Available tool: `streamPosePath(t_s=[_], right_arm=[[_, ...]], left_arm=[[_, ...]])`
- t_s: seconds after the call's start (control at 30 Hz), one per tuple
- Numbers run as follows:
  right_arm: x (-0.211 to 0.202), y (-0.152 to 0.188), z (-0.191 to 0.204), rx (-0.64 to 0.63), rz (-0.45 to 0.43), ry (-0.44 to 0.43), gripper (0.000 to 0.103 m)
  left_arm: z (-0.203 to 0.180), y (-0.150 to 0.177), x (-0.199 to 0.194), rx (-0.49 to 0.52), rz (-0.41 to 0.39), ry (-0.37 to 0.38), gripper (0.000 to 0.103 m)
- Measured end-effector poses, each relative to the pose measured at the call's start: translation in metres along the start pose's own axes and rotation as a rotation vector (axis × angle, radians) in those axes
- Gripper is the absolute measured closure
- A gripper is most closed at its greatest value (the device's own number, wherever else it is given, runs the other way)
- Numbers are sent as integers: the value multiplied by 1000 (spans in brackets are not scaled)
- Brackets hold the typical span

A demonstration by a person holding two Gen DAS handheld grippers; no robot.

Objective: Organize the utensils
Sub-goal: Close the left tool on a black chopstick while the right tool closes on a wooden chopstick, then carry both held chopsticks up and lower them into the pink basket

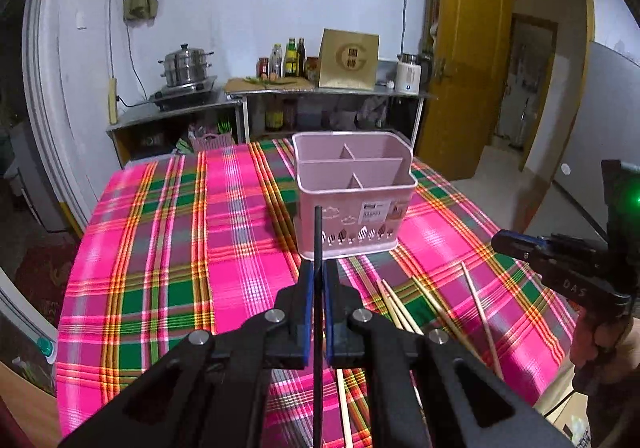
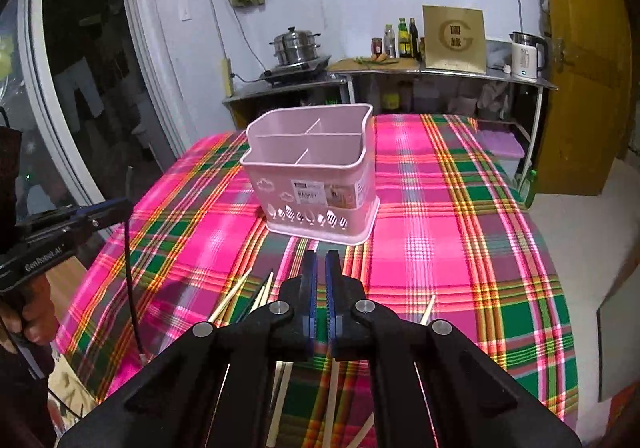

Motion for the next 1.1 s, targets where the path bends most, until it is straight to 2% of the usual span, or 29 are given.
streamPosePath(t_s=[0.17,0.43,0.6,0.83,0.97,1.1], right_arm=[[1,2,-4,-7,22,-13,100],[77,38,-11,-82,241,19,88],[108,49,-17,-69,319,20,88],[121,46,-17,-76,362,36,88],[123,43,-14,-91,375,31,96],[114,36,-10,-84,341,0,96]], left_arm=[[1,0,-3,1,-2,-4,98],[6,-1,-9,-14,-8,-12,98],[10,-1,-6,-22,1,-16,98],[11,0,-1,-27,11,-14,98],[10,-1,1,-26,14,-13,98],[10,-2,0,-27,14,-12,98]])
Point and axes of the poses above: each gripper's, at about its wrist camera, not at the fingertips, and x roughly the way its jaws point, z to its left, y to its underside, the point moved 3 cm from there along x, roughly the way its jaws point
